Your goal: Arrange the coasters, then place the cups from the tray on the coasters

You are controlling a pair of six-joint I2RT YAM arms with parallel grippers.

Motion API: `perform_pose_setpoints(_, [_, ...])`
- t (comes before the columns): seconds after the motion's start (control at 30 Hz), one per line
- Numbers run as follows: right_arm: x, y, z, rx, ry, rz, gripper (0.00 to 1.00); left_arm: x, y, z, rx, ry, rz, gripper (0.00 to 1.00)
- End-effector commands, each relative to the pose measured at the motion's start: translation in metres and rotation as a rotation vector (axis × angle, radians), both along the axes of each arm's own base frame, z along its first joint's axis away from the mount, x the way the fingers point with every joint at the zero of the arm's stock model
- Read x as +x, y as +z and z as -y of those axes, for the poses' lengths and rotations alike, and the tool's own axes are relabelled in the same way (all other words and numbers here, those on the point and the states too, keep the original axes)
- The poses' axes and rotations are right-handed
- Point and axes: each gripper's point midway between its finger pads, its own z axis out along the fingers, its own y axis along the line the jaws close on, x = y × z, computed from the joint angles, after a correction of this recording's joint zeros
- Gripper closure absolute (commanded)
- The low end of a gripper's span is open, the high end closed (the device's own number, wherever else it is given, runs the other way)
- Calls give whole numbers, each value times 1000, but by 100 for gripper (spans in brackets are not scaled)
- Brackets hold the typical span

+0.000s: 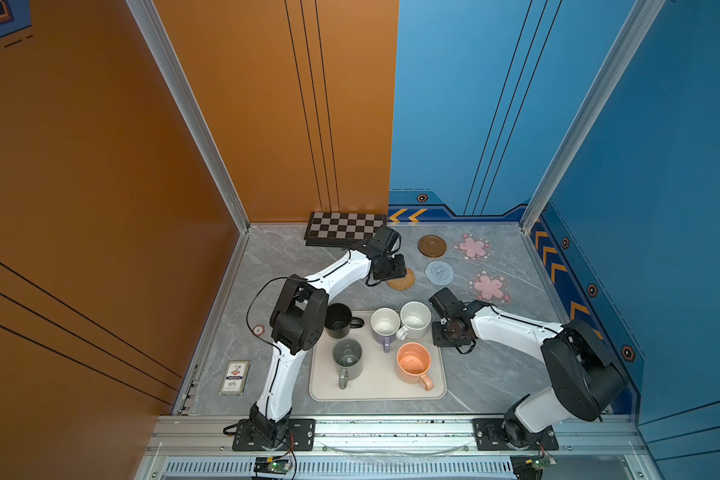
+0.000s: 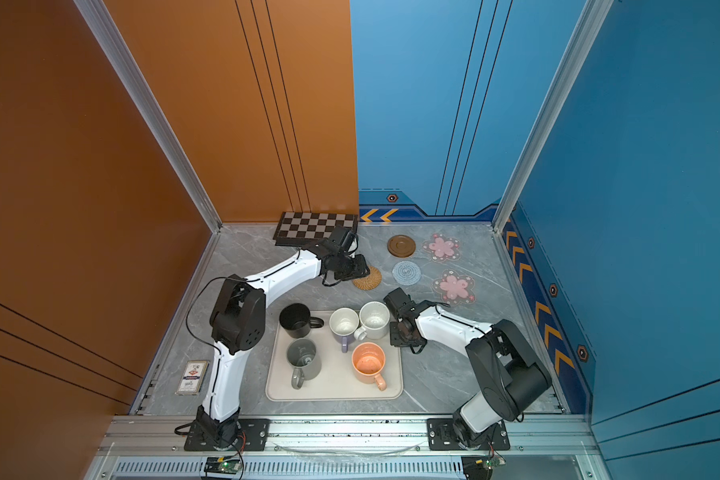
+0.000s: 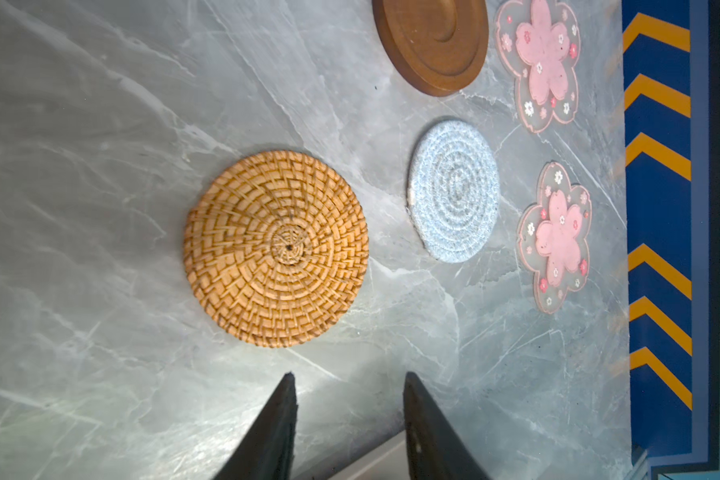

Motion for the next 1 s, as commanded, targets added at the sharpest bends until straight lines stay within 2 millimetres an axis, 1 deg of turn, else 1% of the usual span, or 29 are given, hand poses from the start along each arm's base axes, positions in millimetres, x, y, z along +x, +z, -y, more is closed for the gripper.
perform_pose_setpoints(0.0, [-21, -14, -22, 78, 14, -100, 77, 5, 8, -13, 22, 33, 16, 57])
perform_pose_setpoints(0.1, [-19, -11, -14, 57, -1, -89, 77, 11, 5, -18, 58, 43, 17, 56])
perform_pose_setpoints(0.17, [-16, -7, -9, 54, -13, -77, 77, 15, -1, -23, 101, 53, 15, 56])
perform_pose_setpoints(0.27, [-6, 6, 3, 65, -47, -43, 76, 23, -13, -27, 131, 88, 1, 55])
perform_pose_setpoints(0.47, [22, 45, 31, 91, -109, 47, 71, 42, -33, -27, 156, 150, -5, 55])
perform_pose_setpoints(0.57, [41, 68, 50, 111, -154, 104, 66, 49, -46, -24, 157, 171, -17, 55])
perform_pose_setpoints(0.63, [54, 82, 62, 133, -192, 142, 65, 53, -54, -23, 169, 182, -24, 55])
perform_pose_setpoints(0.7, [64, 91, 71, 144, -213, 166, 64, 56, -61, -23, 179, 189, -34, 54])
perform_pose_setpoints(0.83, [77, 95, 80, 148, -221, 173, 64, 57, -72, -23, 194, 193, -60, 54])
perform_pose_setpoints(0.97, [88, 91, 83, 157, -222, 170, 66, 47, -86, -20, 192, 174, -111, 54])
